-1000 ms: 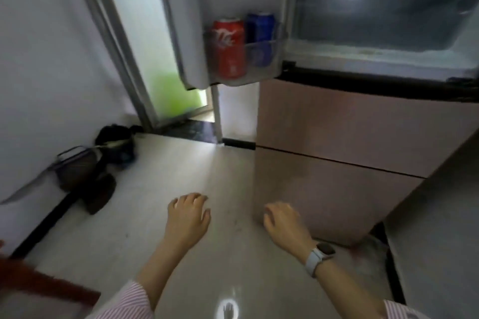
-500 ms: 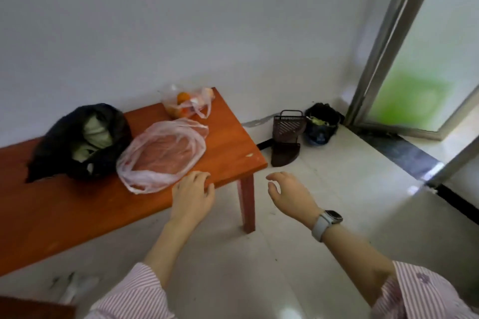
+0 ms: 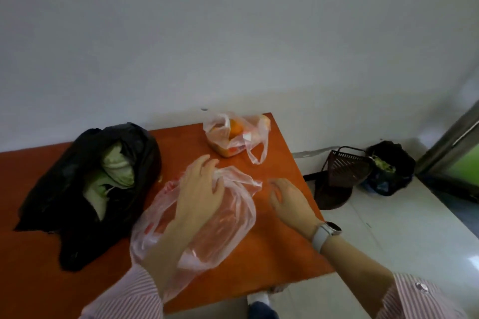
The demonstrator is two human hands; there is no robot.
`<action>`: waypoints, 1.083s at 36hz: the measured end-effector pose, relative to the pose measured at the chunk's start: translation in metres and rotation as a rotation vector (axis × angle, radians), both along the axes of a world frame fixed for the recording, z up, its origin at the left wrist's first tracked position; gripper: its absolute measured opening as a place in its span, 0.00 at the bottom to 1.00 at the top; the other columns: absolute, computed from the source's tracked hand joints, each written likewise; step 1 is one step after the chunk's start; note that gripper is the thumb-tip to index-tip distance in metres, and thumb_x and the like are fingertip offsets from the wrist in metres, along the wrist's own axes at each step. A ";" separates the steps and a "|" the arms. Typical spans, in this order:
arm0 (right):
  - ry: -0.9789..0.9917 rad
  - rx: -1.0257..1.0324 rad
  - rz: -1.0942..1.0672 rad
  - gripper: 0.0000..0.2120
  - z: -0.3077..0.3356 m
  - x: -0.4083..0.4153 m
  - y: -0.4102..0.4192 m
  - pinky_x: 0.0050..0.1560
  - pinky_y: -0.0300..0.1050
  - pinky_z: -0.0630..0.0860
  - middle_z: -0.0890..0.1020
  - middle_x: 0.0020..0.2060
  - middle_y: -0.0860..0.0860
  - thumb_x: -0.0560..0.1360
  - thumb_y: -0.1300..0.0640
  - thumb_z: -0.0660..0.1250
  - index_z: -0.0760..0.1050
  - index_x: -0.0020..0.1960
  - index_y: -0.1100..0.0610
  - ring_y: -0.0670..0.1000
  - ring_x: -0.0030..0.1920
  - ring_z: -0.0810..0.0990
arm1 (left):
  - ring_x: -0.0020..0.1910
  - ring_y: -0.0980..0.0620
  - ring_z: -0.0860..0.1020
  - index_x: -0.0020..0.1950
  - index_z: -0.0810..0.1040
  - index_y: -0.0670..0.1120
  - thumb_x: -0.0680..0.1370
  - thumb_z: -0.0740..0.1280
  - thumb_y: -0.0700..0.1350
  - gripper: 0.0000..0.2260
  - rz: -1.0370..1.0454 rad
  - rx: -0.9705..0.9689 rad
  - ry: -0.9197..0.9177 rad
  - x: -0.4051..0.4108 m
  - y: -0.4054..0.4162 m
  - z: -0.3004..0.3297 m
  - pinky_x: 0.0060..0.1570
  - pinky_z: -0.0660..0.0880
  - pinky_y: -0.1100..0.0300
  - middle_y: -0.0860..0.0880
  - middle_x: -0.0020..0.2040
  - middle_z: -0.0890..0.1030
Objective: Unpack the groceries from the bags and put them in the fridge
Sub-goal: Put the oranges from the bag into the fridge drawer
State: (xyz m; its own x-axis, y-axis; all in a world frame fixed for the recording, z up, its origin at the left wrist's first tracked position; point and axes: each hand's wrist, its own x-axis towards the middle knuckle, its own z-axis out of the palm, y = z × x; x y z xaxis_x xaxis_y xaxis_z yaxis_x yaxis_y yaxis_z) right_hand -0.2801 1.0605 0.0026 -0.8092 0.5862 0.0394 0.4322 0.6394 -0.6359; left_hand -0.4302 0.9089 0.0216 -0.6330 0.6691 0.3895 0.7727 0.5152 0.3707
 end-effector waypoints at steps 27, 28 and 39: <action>-0.234 0.088 0.202 0.13 -0.063 -0.270 0.218 0.48 0.49 0.75 0.80 0.47 0.54 0.80 0.55 0.53 0.73 0.59 0.55 0.54 0.46 0.78 | 0.73 0.50 0.59 0.75 0.57 0.51 0.77 0.56 0.62 0.29 -0.114 -0.257 -0.623 -0.250 0.162 -0.125 0.69 0.63 0.47 0.50 0.75 0.59; -0.196 0.045 0.140 0.12 -0.066 -0.277 0.222 0.51 0.51 0.75 0.80 0.50 0.55 0.79 0.56 0.55 0.73 0.59 0.55 0.55 0.49 0.78 | 0.72 0.49 0.61 0.74 0.60 0.51 0.78 0.56 0.60 0.27 -0.085 -0.204 -0.696 -0.253 0.167 -0.126 0.69 0.62 0.48 0.49 0.74 0.62; -0.331 0.348 0.114 0.18 -0.083 -0.294 0.216 0.39 0.46 0.69 0.70 0.57 0.56 0.72 0.65 0.61 0.66 0.61 0.56 0.57 0.52 0.73 | 0.51 0.41 0.77 0.51 0.78 0.40 0.82 0.55 0.45 0.14 0.182 -0.177 -0.757 -0.263 0.159 -0.147 0.50 0.71 0.52 0.39 0.50 0.80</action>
